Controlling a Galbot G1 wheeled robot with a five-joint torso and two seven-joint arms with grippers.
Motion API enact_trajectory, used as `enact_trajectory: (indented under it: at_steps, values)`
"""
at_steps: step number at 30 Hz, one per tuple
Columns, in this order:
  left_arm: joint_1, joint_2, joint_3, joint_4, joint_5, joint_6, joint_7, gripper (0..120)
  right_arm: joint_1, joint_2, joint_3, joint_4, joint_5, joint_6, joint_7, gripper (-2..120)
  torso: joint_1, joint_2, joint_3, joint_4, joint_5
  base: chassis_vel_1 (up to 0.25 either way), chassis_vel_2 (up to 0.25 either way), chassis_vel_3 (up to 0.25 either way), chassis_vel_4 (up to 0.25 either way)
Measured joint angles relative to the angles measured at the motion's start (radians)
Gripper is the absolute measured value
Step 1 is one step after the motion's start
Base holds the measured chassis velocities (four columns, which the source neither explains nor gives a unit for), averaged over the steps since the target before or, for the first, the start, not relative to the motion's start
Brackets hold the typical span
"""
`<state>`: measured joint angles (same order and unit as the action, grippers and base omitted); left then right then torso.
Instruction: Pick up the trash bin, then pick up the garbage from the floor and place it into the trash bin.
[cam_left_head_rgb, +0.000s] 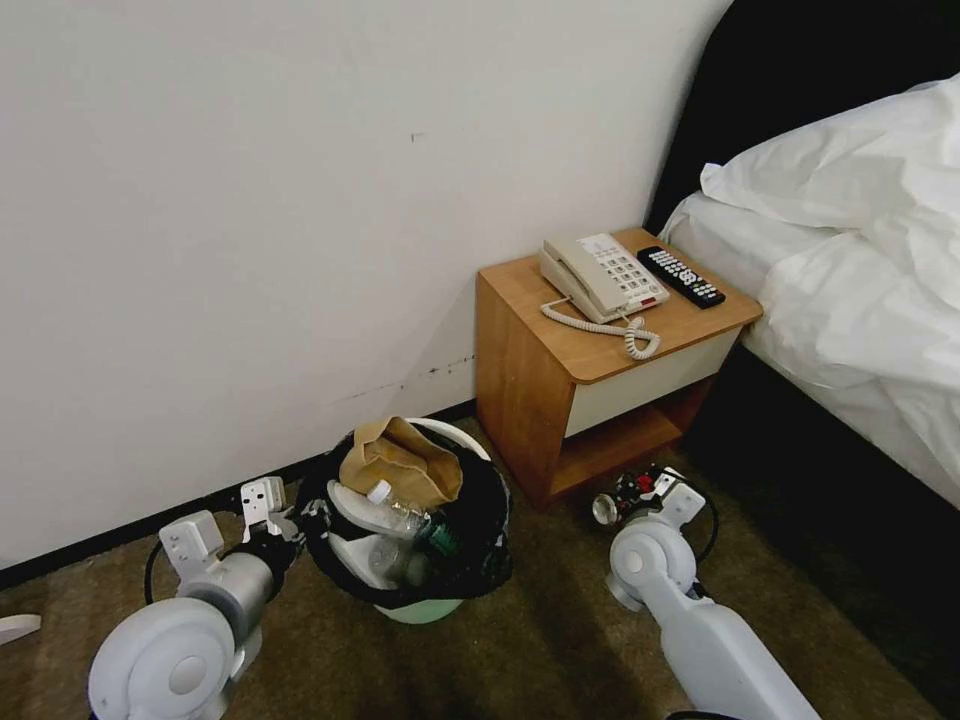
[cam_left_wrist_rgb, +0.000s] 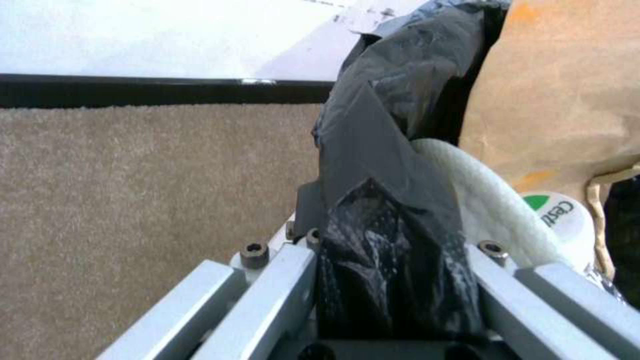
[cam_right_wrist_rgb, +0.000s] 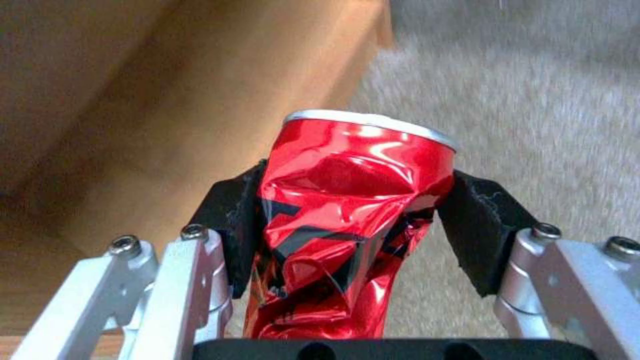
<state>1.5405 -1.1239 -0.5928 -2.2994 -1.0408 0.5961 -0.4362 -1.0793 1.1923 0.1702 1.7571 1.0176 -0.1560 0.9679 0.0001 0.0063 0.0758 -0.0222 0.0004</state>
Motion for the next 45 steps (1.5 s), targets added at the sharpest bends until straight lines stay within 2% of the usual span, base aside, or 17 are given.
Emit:
enact_trajectory:
  at_steps: [10,12,13,14,19,21,22,24,25,27,33,35,36,39,41,43,45]
  values:
    - [0.017,-0.01,0.002,-0.017,0.022,0.005,0.002,4,-0.041,-0.146,-0.001,0.198,0.034,-0.029,0.022,57,0.0,0.0,0.0,-0.0003,-0.0003,0.0,0.0,0.0,0.0]
    - [0.032,-0.018,0.001,-0.022,0.042,0.008,0.002,4,-0.044,-0.209,-0.001,0.301,0.06,-0.047,0.0,57,0.0,0.0,0.0,-0.0001,-0.0003,0.0,0.0,0.0,0.0]
    - [0.032,-0.018,0.001,-0.022,0.042,0.008,0.002,4,-0.044,-0.209,-0.001,0.301,0.06,-0.047,0.0,57,0.0,0.0,0.0,-0.0001,-0.0003,0.0,0.0,0.0,0.0]
    - [0.041,-0.024,0.006,-0.024,0.057,0.011,0.004,4,-0.043,-0.249,0.001,0.379,0.087,-0.06,-0.016,57,0.0,0.0,0.0,0.0,-0.0003,0.0,0.0,0.0,0.0]
    - [0.058,-0.043,0.007,-0.028,0.08,0.015,0.008,4,-0.024,-0.306,0.013,0.479,0.15,-0.073,-0.039,57,0.0,0.0,0.0,-0.0002,-0.0003,0.0,0.0,0.0,0.0]
    - [0.073,-0.058,0.003,-0.033,0.098,0.017,0.014,4,-0.015,-0.345,0.027,0.52,0.153,-0.077,-0.106,57,0.0,0.0,0.0,0.0,-0.0003,0.0,0.0,0.0,0.0]
    - [0.073,-0.058,0.003,-0.033,0.098,0.017,0.014,4,-0.015,-0.345,0.027,0.52,0.153,-0.077,-0.106,57,0.0,0.0,0.0,0.0,-0.0003,0.0,0.0,0.0,0.0]
    - [0.08,-0.072,0.002,-0.036,0.111,0.02,0.017,4,-0.01,-0.382,0.046,0.557,0.146,-0.076,-0.209,57,0.0,0.0,0.0,0.0,-0.0002,0.0,0.0,0.0,0.0]
    - [0.08,-0.072,0.002,-0.036,0.111,0.02,0.017,4,-0.01,-0.382,0.046,0.557,0.146,-0.076,-0.209,57,0.0,0.0,0.0,0.0,-0.0002,0.0,0.0,0.0,0.0]
    - [0.076,-0.079,0.01,-0.036,0.119,0.023,0.018,4,-0.002,-0.407,0.066,0.59,0.139,-0.071,-0.292,57,0.0,0.0,0.0,-0.0002,-0.0004,0.0,0.0,0.0,0.0]
    - [0.071,-0.084,0.02,-0.036,0.126,0.026,0.02,4,0.008,-0.428,0.08,0.618,0.136,-0.056,-0.39,57,0.0,0.0,0.0,-0.0002,-0.0004,0.0,0.0,0.0,0.0]
    - [0.07,-0.082,0.02,-0.037,0.126,0.027,0.021,4,0.009,-0.436,0.076,0.626,0.122,-0.041,-0.469,57,0.0,0.0,0.0,-0.0002,-0.0004,0.0,0.0,0.0,0.0]
    - [0.07,-0.082,0.02,-0.037,0.126,0.027,0.021,4,0.009,-0.436,0.076,0.626,0.122,-0.041,-0.469,57,0.0,0.0,0.0,-0.0002,-0.0004,0.0,0.0,0.0,0.0]
    - [0.07,-0.072,0.021,-0.042,0.126,0.027,0.023,4,0.021,-0.431,0.049,0.63,0.104,-0.032,-0.566,57,0.0,0.0,0.0,-0.0001,-0.0005,0.0,0.0,0.0,0.0]
    - [0.07,-0.07,0.022,-0.043,0.125,0.027,0.024,4,0.025,-0.428,0.043,0.63,0.099,-0.032,-0.586,57,0.0,0.0,0.0,-0.0001,-0.0004,0.0,0.0,0.0,0.0]
    - [0.068,-0.061,0.026,-0.046,0.124,0.028,0.028,4,0.04,-0.42,0.025,0.625,0.085,-0.03,-0.667,57,0.0,0.0,0.0,0.0,-0.0005,0.0,0.0,0.0,0.0]
    - [0.066,-0.06,0.028,-0.047,0.124,0.028,0.029,4,0.044,-0.419,0.02,0.624,0.082,-0.03,-0.693,57,0.0,0.0,0.0,0.0,-0.0004,0.0,0.0,0.0,0.0]
